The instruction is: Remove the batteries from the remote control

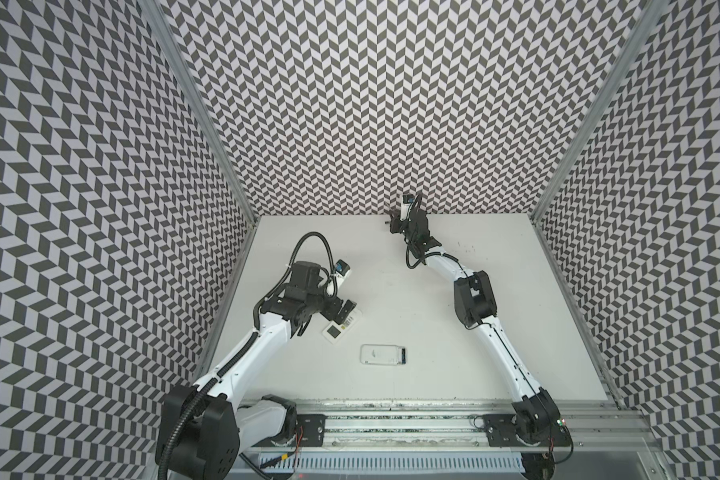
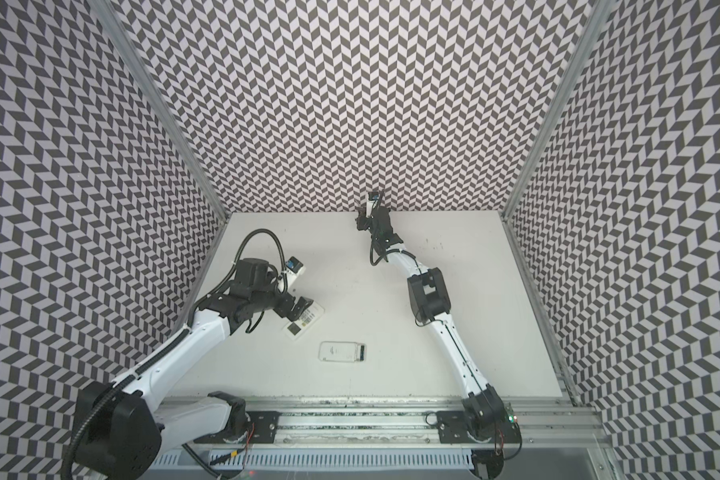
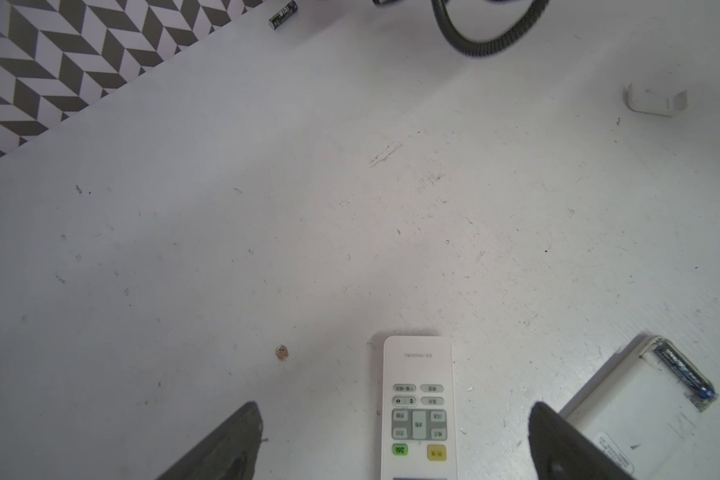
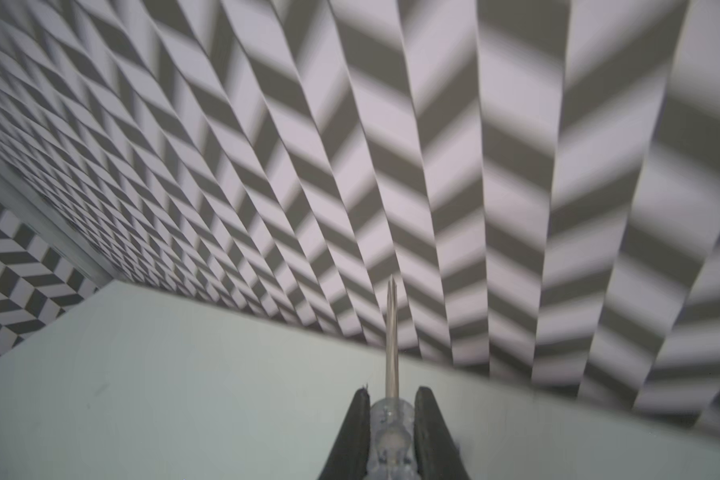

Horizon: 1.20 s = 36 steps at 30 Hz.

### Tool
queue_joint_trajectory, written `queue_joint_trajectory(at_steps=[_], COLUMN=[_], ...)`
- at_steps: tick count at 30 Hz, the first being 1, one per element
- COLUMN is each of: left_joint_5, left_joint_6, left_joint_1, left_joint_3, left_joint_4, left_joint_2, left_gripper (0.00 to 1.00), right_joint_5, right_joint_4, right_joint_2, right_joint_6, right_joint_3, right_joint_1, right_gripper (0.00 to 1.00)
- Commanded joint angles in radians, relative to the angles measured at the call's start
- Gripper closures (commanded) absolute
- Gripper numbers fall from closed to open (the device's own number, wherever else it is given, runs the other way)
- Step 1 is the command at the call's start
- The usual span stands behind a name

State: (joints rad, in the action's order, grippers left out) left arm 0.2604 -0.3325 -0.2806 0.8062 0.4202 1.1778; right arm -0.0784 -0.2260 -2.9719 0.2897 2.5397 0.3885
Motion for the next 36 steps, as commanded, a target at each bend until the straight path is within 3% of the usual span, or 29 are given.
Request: queue_joint_trajectory(at_steps=[1, 3, 5, 9, 16, 23, 36], left_joint_5=[0.030, 0.038, 0.053, 0.060, 0.060, 0.065, 0.057], left_joint_6=[0.009, 0.009, 0.008, 0.008, 0.002, -0.001, 0.006], left_joint_1=[0.012, 0.014, 0.014, 0.012, 0.013, 0.011, 0.011], left_joint_3=[-0.004, -0.003, -0.007, 0.000, -0.002, -0.011, -0.011], left_joint_4=[-0.006, -0.009, -0.015, -0.015, -0.010, -0.013, -0.018], left_joint_2=[-0.006, 0.006, 0.013, 0.023, 0.014, 0.007, 0.006], left_gripper=[0.00, 0.00, 0.00, 0.00, 0.00, 0.00, 0.00], right_joint_5=[-0.099, -0.133, -0.171, -0.140, -0.095, -0.094, -0.040], right_joint_4=[0.090, 0.201, 0.200, 0.073, 0.155, -0.069, -0.226], right_joint_2=[0.037, 0.062, 0.151, 0.362, 0.469, 0.626, 0.388], right_joint_6=[0.303, 0.267, 0.277, 0.254, 0.223, 0.279, 0.623], right_joint_3=[0.025, 0.026, -0.115, -0.458, -0.508, -0.767, -0.587], right_joint_1=[-0.024, -0.016, -0.016, -0.017, -0.012, -0.014, -0.025], right_gripper=[1.00, 1.00, 1.00, 1.00, 1.00, 1.00, 1.00])
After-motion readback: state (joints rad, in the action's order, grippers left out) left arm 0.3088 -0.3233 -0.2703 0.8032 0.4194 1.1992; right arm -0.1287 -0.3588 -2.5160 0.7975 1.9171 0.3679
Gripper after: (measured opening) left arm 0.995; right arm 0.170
